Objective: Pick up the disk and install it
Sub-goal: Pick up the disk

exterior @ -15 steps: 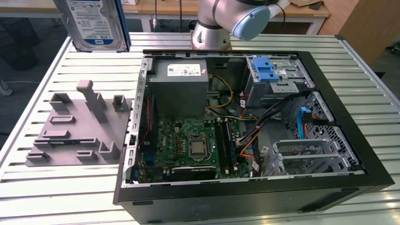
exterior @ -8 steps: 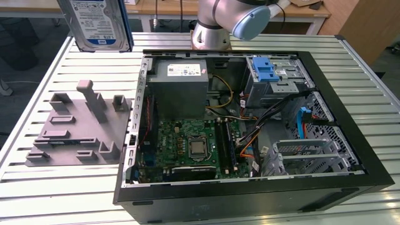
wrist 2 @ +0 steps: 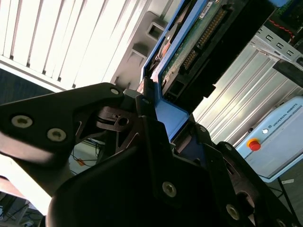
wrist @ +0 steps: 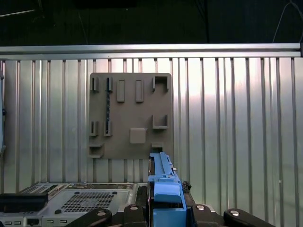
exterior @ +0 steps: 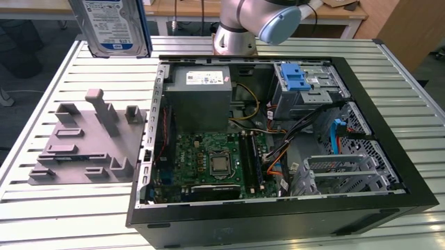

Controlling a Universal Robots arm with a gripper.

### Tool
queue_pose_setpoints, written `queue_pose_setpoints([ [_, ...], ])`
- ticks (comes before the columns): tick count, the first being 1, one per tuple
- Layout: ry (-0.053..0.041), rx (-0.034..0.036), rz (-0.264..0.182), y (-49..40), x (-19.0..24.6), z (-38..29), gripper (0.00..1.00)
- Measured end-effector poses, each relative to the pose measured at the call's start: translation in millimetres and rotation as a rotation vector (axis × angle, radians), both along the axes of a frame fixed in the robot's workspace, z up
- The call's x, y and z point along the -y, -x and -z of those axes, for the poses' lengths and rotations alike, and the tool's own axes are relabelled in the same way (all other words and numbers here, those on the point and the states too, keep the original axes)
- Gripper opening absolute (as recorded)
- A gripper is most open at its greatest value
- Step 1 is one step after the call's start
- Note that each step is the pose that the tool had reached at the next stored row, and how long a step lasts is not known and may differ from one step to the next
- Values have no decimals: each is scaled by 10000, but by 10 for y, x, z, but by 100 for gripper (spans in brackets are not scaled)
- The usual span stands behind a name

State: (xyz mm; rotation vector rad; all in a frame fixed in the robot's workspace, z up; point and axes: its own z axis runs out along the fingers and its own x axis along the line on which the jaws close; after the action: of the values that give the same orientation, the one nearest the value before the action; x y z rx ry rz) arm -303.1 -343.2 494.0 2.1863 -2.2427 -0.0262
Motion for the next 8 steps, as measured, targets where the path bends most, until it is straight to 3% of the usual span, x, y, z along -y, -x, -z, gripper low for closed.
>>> queue_pose_setpoints([
  [8,0,1,0,-85,0,0,36],
])
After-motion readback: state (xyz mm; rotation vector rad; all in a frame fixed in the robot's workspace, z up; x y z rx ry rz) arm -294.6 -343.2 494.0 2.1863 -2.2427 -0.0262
